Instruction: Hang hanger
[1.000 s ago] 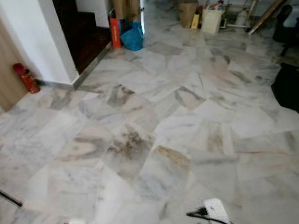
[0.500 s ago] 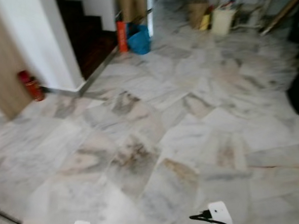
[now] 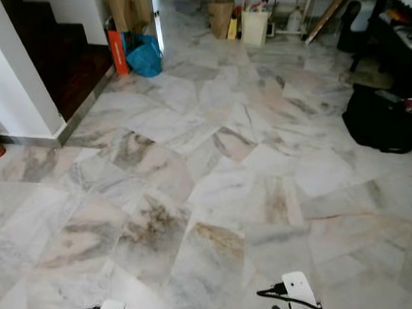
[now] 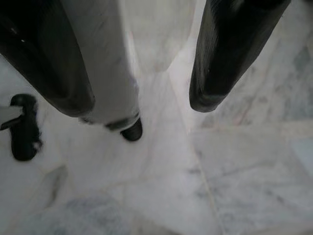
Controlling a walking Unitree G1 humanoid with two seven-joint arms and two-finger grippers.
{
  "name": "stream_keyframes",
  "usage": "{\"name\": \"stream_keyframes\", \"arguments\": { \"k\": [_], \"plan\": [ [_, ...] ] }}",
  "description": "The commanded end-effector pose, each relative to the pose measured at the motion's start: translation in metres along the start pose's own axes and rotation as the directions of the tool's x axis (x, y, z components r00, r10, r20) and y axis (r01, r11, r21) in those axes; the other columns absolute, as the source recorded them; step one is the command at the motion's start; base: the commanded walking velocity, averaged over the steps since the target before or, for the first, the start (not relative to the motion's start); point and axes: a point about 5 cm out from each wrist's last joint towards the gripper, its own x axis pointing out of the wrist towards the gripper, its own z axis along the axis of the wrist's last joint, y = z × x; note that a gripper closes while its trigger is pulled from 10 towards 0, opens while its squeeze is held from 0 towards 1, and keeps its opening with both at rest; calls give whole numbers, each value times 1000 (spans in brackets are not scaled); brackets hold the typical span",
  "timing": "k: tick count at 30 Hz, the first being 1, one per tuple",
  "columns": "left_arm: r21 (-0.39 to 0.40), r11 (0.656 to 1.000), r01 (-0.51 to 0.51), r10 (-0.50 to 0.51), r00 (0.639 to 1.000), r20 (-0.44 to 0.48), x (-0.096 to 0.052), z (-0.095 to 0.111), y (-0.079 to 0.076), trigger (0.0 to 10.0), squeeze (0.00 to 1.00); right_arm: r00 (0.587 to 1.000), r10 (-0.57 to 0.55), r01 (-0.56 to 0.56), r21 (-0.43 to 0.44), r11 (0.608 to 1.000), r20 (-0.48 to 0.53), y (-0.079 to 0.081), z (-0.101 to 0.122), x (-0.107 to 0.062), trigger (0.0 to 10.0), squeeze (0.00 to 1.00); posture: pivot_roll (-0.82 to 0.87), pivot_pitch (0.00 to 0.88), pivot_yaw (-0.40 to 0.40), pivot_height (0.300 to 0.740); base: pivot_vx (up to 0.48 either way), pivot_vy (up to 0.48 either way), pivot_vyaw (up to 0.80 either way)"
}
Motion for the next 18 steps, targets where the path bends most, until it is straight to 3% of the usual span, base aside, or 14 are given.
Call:
{"name": "stream_keyframes", "arguments": {
  "k": [1,18],
  "plan": [
    [9,1000,-6,6,1000,-18,0,-5,4,10000,0,1000,-1,1,11,1000,-2,0,-2,0,10000,0,-83,0,-21,740,0,0,0],
    [18,1000,-3,3,1000,-17,0,-4,2,10000,0,1000,3,-3,-11,1000,-1,1,-2,0,10000,0,-85,0,-16,740,0,0,0]
  ]
}}
